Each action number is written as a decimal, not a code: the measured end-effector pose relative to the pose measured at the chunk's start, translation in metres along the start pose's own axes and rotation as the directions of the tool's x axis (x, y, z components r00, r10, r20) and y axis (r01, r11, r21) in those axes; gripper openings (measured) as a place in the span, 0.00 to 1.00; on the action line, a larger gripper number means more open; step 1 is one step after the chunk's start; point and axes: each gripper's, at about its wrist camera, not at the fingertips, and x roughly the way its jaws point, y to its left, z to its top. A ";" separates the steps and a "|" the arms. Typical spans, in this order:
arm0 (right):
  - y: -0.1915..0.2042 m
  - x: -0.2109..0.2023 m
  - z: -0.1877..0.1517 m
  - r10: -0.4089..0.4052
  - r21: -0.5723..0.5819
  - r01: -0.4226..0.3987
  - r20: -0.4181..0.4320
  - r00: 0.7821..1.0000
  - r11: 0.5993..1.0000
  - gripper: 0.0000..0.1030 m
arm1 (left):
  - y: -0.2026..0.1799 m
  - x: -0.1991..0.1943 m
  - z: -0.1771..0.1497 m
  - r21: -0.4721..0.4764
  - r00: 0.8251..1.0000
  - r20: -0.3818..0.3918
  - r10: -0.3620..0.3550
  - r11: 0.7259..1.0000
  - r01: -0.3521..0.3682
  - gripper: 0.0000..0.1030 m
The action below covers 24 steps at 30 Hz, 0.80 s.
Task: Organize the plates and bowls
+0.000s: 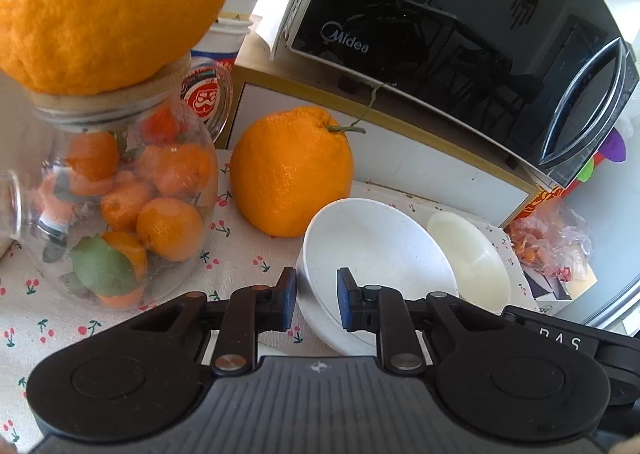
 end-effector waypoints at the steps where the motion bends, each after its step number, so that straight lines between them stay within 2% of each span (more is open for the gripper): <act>1: 0.002 -0.002 0.000 0.001 -0.005 -0.001 0.002 1.000 1.000 0.28 | -0.001 -0.003 0.001 0.002 1.000 0.004 0.001 1.000 -0.001 0.18; 14: 0.030 -0.050 -0.002 0.045 -0.050 -0.044 0.012 0.999 0.998 0.28 | -0.015 -0.065 -0.002 0.015 0.999 0.044 0.006 1.000 -0.007 0.18; 24: 0.051 -0.088 -0.025 0.069 -0.096 -0.073 -0.048 0.996 0.993 0.28 | -0.013 -0.116 -0.010 0.011 0.999 0.047 0.012 1.000 -0.012 0.18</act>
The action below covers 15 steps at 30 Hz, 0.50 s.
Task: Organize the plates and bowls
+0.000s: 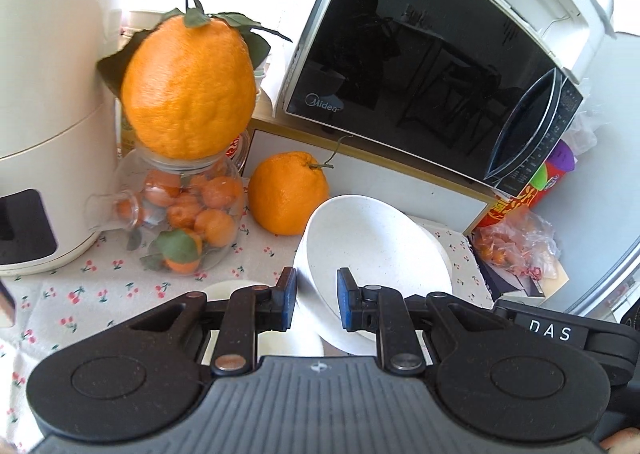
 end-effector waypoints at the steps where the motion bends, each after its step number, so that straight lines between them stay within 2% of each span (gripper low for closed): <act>1: 0.002 -0.002 -0.003 0.002 -0.003 -0.002 -0.009 1.000 1.000 0.28 | 0.000 -0.004 -0.001 0.001 1.000 -0.001 0.001 1.000 -0.001 0.18; 7: 0.012 -0.012 -0.026 0.019 -0.017 -0.020 -0.059 0.998 1.000 0.29 | 0.006 -0.030 -0.011 0.007 1.000 0.002 0.005 1.000 -0.005 0.18; 15: 0.025 -0.018 -0.060 0.006 -0.070 -0.017 -0.155 0.988 0.997 0.29 | 0.031 -0.057 -0.031 -0.032 0.999 -0.011 -0.031 0.999 0.031 0.18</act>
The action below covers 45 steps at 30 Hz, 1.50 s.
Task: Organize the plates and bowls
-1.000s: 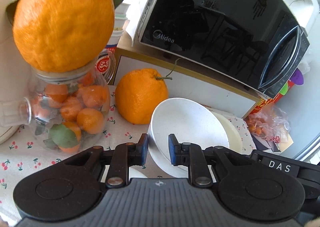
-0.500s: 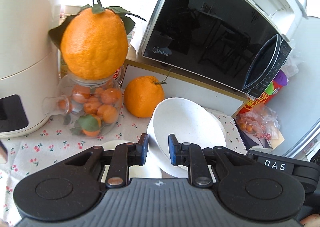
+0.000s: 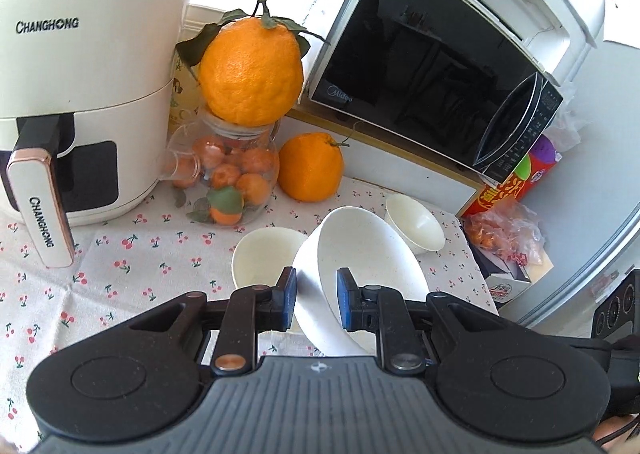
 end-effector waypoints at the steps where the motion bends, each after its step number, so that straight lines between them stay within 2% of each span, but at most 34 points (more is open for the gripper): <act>1: 0.002 0.001 -0.004 0.000 -0.007 0.000 -0.015 1.000 1.000 0.29 | 0.003 -0.003 -0.002 -0.002 1.000 -0.003 -0.001 1.000 0.001 0.18; 12: 0.024 0.007 -0.035 0.000 -0.102 -0.011 -0.111 0.994 0.995 0.30 | 0.034 -0.026 -0.022 -0.011 0.998 -0.070 -0.009 1.000 0.008 0.18; 30: 0.054 0.048 -0.071 -0.048 -0.212 -0.007 -0.254 0.966 0.977 0.31 | 0.089 -0.032 -0.051 -0.090 0.978 -0.205 0.041 0.994 -0.060 0.18; 45: 0.058 0.066 -0.083 -0.094 -0.267 0.013 -0.291 0.952 0.964 0.31 | 0.104 -0.026 -0.060 -0.103 0.959 -0.279 0.056 0.991 -0.088 0.18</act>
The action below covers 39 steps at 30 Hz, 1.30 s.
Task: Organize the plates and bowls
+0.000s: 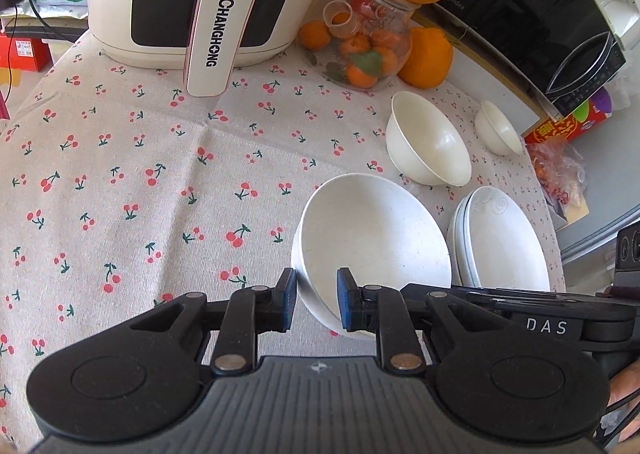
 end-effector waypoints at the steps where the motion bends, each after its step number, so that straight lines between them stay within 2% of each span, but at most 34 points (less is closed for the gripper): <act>1: 0.000 0.000 0.000 -0.002 -0.002 0.002 0.001 1.000 1.000 0.31 | 0.001 0.001 0.000 -0.004 1.000 -0.004 -0.002 1.000 0.002 0.18; 6: 0.001 0.000 0.000 -0.001 -0.007 0.001 -0.004 1.000 1.000 0.32 | -0.001 0.000 -0.001 0.002 1.000 0.005 -0.006 1.000 0.006 0.25; 8: 0.002 -0.002 0.001 -0.001 -0.011 0.001 0.005 1.000 1.000 0.42 | -0.003 0.000 0.000 0.013 1.000 0.013 -0.003 1.000 0.003 0.27; 10: 0.004 -0.005 0.002 -0.006 -0.025 0.006 0.019 1.000 1.000 0.53 | -0.004 0.000 0.002 0.021 1.000 0.018 0.000 1.000 -0.001 0.37; 13: 0.007 -0.012 0.003 -0.009 -0.058 0.011 0.043 0.999 0.998 0.64 | -0.005 -0.001 0.005 0.022 1.000 0.027 0.006 1.000 -0.007 0.48; 20: 0.010 -0.038 0.011 0.013 -0.121 0.004 0.135 0.991 0.993 0.84 | -0.007 -0.007 0.015 0.034 0.996 0.088 0.009 0.999 -0.012 0.77; 22: 0.008 -0.046 0.015 0.017 -0.125 0.005 0.173 0.985 0.992 0.88 | -0.009 -0.007 0.019 0.037 0.994 0.110 0.015 0.999 -0.019 0.88; 28: -0.008 -0.071 0.029 -0.016 -0.110 0.053 0.314 0.949 0.993 0.95 | -0.018 -0.001 0.032 0.055 0.982 0.177 0.069 0.995 -0.080 0.95; 31: -0.018 -0.075 0.036 -0.062 -0.095 0.104 0.368 0.928 0.990 0.97 | -0.023 0.005 0.038 0.060 0.978 0.193 0.077 0.994 -0.090 0.97; 33: -0.027 -0.075 0.040 -0.087 -0.077 0.127 0.390 0.917 0.989 0.97 | -0.030 0.009 0.043 0.064 0.977 0.200 0.076 0.994 -0.091 0.97; 39: -0.056 -0.069 0.057 -0.145 0.003 0.158 0.406 0.902 0.987 0.98 | -0.049 0.029 0.058 0.088 0.973 0.215 0.086 0.990 -0.107 0.99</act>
